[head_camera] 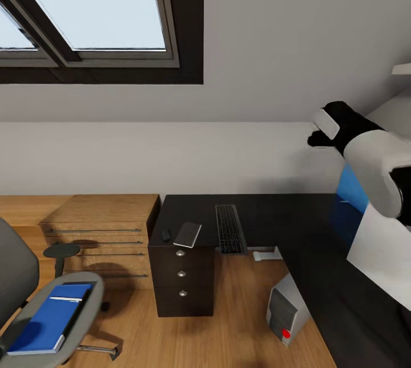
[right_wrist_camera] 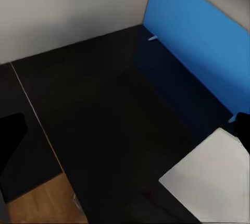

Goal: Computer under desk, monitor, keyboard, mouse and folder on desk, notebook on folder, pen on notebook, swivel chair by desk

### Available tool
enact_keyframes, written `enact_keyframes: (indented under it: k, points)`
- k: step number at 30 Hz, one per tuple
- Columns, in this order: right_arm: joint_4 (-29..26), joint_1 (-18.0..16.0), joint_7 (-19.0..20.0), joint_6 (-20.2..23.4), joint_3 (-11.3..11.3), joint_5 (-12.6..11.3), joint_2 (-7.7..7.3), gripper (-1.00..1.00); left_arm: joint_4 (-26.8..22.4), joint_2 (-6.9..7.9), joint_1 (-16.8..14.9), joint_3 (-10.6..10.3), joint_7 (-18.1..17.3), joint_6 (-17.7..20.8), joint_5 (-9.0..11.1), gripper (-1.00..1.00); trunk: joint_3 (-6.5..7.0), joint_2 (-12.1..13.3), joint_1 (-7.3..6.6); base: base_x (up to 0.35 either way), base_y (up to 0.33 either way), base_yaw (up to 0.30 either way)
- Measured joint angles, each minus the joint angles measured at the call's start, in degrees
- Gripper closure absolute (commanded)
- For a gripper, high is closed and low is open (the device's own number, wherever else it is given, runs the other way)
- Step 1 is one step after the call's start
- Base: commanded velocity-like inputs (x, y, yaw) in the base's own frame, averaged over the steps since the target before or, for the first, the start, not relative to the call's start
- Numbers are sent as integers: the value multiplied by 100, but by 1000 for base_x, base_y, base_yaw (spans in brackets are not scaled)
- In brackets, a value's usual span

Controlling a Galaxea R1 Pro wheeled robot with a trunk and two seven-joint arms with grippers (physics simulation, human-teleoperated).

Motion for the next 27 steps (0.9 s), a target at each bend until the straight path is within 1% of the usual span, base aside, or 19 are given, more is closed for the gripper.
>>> enact_keyframes:
  k: [1, 2, 7, 13, 18, 20, 22, 27]
  points:
    - [95, -121, 82, 62, 7, -2, -42, -100, 0, 0, 0, -2, 0, 0, -2, -100, 0, 2, 1, 0, 0, 0]
    - [232, -328, 211, 209, 31, 14, -126, -100, 0, -1, 0, -3, 0, 0, -4, -100, 0, 2, 1, 0, 0, 0]
    - [396, -677, 388, 482, 40, 5, -344, -100, 0, -2, 0, -6, 0, 0, -6, -100, 0, 2, 1, 0, 0, 0]
    - [434, -776, 441, 584, 45, -2, -492, -100, 0, -2, 0, -7, 0, 0, -7, -100, -1, 3, 1, 0, 0, 0]
    - [456, -795, 458, 613, 63, -4, -572, -100, 0, -2, 0, -7, 0, 0, -7, -100, -1, 3, 1, 0, 0, 0]
    - [471, -796, 469, 610, 87, -4, -631, -100, 0, 2, 0, -7, 0, 0, -7, -100, -1, 3, 1, 0, 0, 0]
    - [490, -796, 482, 602, 107, -1, -728, -100, 0, 5, 0, -7, 5, 1, -5, -100, -1, 3, 1, 0, 0, 0]
    - [511, -793, 485, 583, 106, -19, -814, -100, 0, 6, 0, -1, 8, -1, 0, -100, -1, 3, 1, 0, 0, -72]
